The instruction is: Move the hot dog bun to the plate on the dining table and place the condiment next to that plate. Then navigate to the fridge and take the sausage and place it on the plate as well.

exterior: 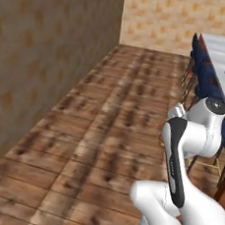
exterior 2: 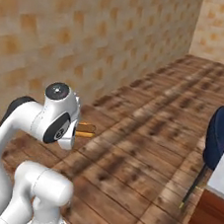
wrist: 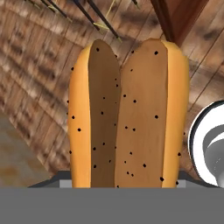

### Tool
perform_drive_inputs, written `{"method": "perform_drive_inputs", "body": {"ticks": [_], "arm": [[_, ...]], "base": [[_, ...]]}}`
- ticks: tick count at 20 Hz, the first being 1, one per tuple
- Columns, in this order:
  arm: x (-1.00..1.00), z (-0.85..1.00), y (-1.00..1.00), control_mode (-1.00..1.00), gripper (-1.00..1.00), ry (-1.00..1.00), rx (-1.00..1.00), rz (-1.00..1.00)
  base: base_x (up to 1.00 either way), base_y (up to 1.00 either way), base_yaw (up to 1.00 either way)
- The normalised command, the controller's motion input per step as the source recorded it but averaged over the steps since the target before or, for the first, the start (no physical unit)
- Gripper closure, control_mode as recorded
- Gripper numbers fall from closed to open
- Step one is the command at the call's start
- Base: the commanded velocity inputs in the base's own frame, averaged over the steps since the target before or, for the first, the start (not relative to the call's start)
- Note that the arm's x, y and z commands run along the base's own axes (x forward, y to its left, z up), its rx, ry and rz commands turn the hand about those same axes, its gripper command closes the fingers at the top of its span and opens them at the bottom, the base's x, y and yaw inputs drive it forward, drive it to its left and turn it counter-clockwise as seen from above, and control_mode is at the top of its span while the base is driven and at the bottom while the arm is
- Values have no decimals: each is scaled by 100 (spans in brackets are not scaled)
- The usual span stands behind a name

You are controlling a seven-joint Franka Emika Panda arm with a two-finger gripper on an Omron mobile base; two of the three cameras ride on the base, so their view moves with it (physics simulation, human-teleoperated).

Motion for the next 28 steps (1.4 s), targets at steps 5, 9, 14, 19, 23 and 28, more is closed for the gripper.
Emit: {"method": "perform_drive_inputs", "body": {"ticks": [5, 9, 14, 19, 23, 28], "arm": [[0, 0, 0, 100, 100, 0, 0, 0], [0, 0, 0, 100, 100, 0, 0, 0], [0, 0, 0, 100, 100, 0, 0, 0], [0, 0, 0, 100, 100, 0, 0, 0], [0, 0, 0, 100, 100, 0, 0, 0], [0, 0, 0, 100, 100, 0, 0, 0]], "base": [[100, 54, -40], [100, 47, -41], [100, 57, -46], [98, 63, -48], [98, 76, -49], [96, 72, -49]]}}
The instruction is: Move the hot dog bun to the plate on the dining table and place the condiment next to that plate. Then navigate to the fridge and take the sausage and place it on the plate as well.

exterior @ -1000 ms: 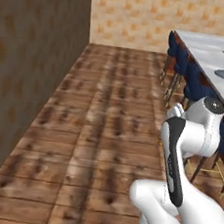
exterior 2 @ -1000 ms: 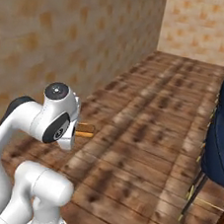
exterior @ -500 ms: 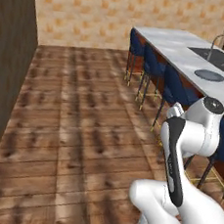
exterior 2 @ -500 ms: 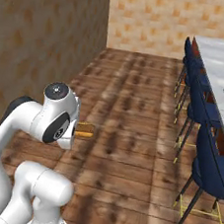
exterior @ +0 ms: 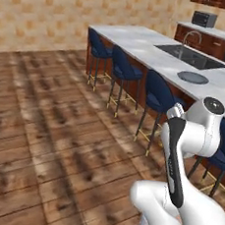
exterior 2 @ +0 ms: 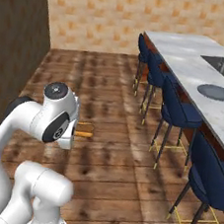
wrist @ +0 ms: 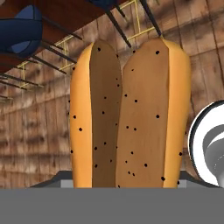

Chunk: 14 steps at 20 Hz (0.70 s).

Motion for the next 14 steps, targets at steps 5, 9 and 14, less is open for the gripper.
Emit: {"method": "perform_drive_inputs", "body": {"ticks": [5, 9, 14], "arm": [[0, 0, 0, 100, 100, 0, 0, 0], [0, 0, 0, 100, 100, 0, 0, 0], [0, 0, 0, 100, 100, 0, 0, 0]], "base": [[95, 74, -49], [94, 70, -48], [91, 69, -49]]}}
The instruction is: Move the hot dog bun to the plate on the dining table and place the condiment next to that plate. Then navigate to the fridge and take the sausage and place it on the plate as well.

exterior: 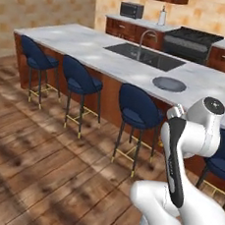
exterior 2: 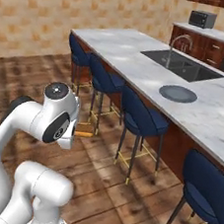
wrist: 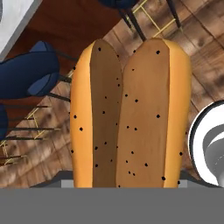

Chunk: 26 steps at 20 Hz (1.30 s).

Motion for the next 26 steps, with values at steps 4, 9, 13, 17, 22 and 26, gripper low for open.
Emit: {"method": "perform_drive_inputs", "body": {"ticks": [4, 9, 13, 17, 22, 26], "arm": [[0, 0, 0, 100, 100, 0, 0, 0], [0, 0, 0, 100, 100, 0, 0, 0], [0, 0, 0, 100, 100, 0, 0, 0], [0, 0, 0, 100, 100, 0, 0, 0], [0, 0, 0, 100, 100, 0, 0, 0], [0, 0, 0, 100, 100, 0, 0, 0]], "base": [[93, 72, -48], [93, 70, -48], [95, 68, -48], [100, 50, -45], [100, 40, -46], [90, 24, -50]]}}
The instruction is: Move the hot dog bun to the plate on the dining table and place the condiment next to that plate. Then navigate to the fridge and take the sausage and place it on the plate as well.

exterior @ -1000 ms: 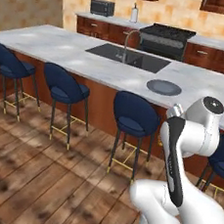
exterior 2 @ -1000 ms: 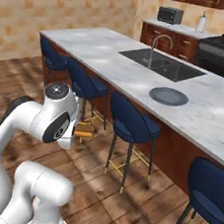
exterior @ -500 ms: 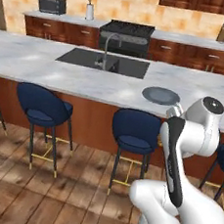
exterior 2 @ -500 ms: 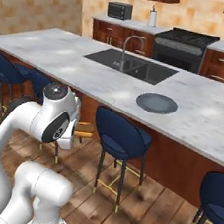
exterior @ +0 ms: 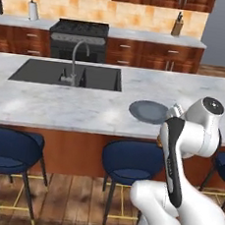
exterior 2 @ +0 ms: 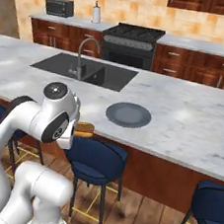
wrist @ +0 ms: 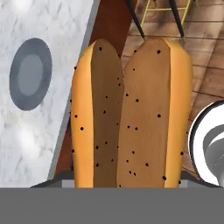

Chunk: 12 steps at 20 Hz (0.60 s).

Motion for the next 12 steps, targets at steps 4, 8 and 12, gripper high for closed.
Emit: {"method": "perform_drive_inputs", "body": {"ticks": [4, 8, 12], "arm": [[0, 0, 0, 100, 100, 0, 0, 0], [0, 0, 0, 100, 100, 0, 0, 0], [0, 0, 0, 100, 100, 0, 0, 0]], "base": [[84, 20, -50], [97, 17, -42], [99, 42, -26]]}}
